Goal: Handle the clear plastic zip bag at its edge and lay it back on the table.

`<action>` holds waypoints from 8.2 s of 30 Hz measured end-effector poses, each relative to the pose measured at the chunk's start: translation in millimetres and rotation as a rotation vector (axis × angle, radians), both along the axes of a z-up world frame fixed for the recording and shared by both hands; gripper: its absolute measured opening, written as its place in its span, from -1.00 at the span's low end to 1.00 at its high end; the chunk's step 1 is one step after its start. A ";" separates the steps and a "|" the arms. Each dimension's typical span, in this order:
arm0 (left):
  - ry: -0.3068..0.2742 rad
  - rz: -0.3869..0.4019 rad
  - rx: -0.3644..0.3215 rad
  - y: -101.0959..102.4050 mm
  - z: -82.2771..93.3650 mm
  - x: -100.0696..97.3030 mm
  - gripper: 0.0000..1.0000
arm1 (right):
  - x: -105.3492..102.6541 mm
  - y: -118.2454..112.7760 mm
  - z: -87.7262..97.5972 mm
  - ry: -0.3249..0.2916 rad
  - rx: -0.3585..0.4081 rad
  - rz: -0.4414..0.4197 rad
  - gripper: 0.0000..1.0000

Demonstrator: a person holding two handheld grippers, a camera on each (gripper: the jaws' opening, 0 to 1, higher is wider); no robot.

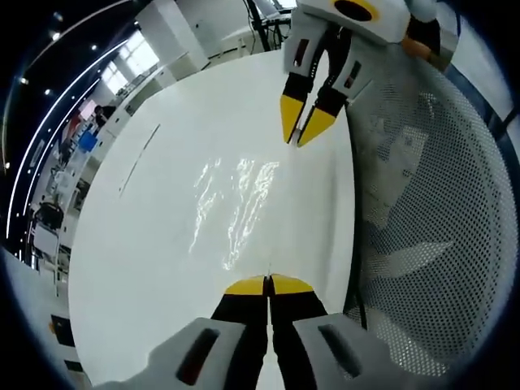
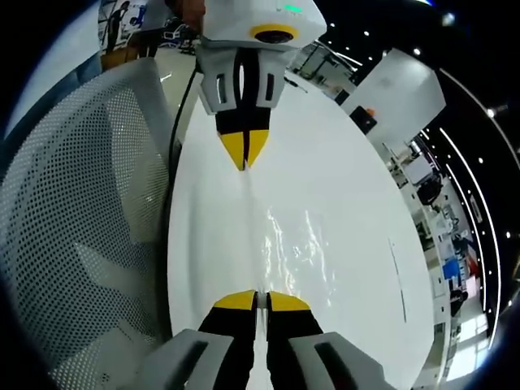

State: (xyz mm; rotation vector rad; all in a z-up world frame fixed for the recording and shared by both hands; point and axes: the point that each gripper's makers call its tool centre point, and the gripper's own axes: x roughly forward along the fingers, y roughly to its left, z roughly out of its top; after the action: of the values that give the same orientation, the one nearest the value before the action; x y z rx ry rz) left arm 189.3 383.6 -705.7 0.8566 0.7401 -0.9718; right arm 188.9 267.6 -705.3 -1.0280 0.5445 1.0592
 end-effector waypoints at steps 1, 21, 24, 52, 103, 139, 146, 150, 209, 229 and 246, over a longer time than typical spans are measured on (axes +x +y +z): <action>0.000 0.003 0.000 0.5 -0.2 -0.2 -1.00 | 0.0 0.0 0.1 0.000 -0.001 0.001 -1.00; 0.003 0.013 0.007 6.2 -1.3 -0.4 -1.00 | -0.2 0.0 -0.4 0.004 -0.001 -0.003 -1.00; 0.002 0.015 0.008 6.6 -0.7 -0.5 -1.00 | 0.0 -0.5 -0.4 0.003 -0.002 -0.003 -1.00; 0.004 0.043 0.011 14.5 2.7 1.5 -1.00 | 1.4 -10.5 -2.5 0.011 -0.013 -0.033 -1.00; 0.006 0.053 0.014 16.8 -2.9 -5.9 -1.00 | -2.5 4.5 3.1 -0.025 -0.003 0.003 -1.00; -0.014 -0.001 0.015 9.2 1.4 -14.3 -1.00 | -2.1 47.1 5.2 0.056 0.077 0.053 -0.79; -0.025 -0.007 0.006 5.3 6.9 -11.2 -1.00 | -3.6 45.9 -1.5 0.083 0.064 0.035 -0.94; -0.034 -0.006 0.004 4.2 7.9 -9.7 -1.00 | -4.2 46.2 -3.5 0.101 0.071 0.013 -1.00; -0.130 -0.203 0.026 -62.0 -8.8 -29.9 -1.00 | 47.3 41.1 27.1 0.046 0.190 -0.192 -1.00; -0.111 -0.197 0.025 -65.0 -21.0 -34.4 -1.00 | 57.9 38.4 30.1 0.027 0.204 -0.225 -1.00; -0.139 -0.157 0.039 -55.7 -15.5 -16.9 -1.00 | 43.1 43.9 17.0 0.067 0.190 -0.175 -1.00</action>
State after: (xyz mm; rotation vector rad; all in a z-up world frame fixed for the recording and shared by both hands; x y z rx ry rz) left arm 172.4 327.9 -721.2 1.0179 0.5807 -1.0279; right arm 232.0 311.5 -688.3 -0.7670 0.5659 0.9722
